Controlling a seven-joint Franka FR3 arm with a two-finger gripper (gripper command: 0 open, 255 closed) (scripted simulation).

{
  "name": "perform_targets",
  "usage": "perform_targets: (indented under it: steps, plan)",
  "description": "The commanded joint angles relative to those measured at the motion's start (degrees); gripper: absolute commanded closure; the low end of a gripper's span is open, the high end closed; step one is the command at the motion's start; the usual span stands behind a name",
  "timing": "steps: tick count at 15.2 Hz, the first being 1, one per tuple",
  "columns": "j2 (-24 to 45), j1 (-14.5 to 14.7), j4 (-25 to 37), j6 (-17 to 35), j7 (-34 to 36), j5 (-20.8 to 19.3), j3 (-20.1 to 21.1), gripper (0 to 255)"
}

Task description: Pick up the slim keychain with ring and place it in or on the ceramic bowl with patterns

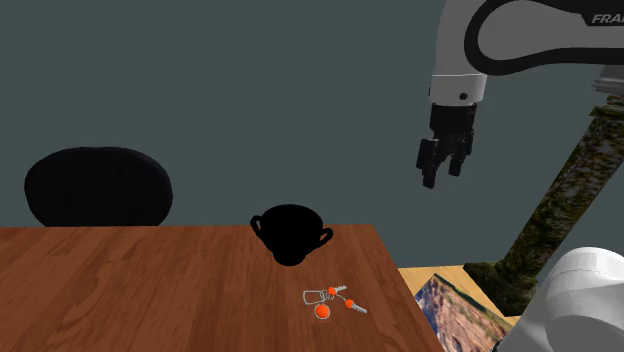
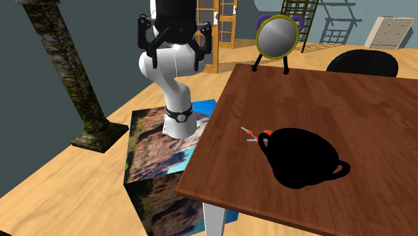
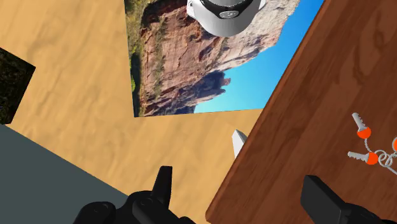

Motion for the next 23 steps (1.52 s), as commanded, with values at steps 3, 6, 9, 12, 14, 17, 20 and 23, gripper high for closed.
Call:
perform_targets:
  steps: [3, 6, 9, 12, 14, 17, 20, 23]
  plan:
    - [-0.1, 1.8, -2.9, 3.6, -1.5, 1.0, 0.7, 0]
    - [0.1, 4.7, -6.9, 9.2, -3.7, 2.5, 1.8, 0]
    - [0.7, 7.7, -10.6, 14.8, -6.0, 4.0, 3.0, 0]
    - [1.7, 10.8, -14.0, 20.5, -8.2, 5.6, 4.4, 0]
    - [2.6, 13.0, -16.1, 24.4, -9.7, 6.7, 5.3, 0]
    - [4.4, 16.3, -18.9, 30.4, -12.0, 8.4, 6.9, 0]
    - [6.6, 19.7, -21.4, 36.6, -14.3, 10.1, 8.5, 0]
    - [9.4, 23.1, -23.5, 42.9, -16.6, 11.8, 10.1, 0]
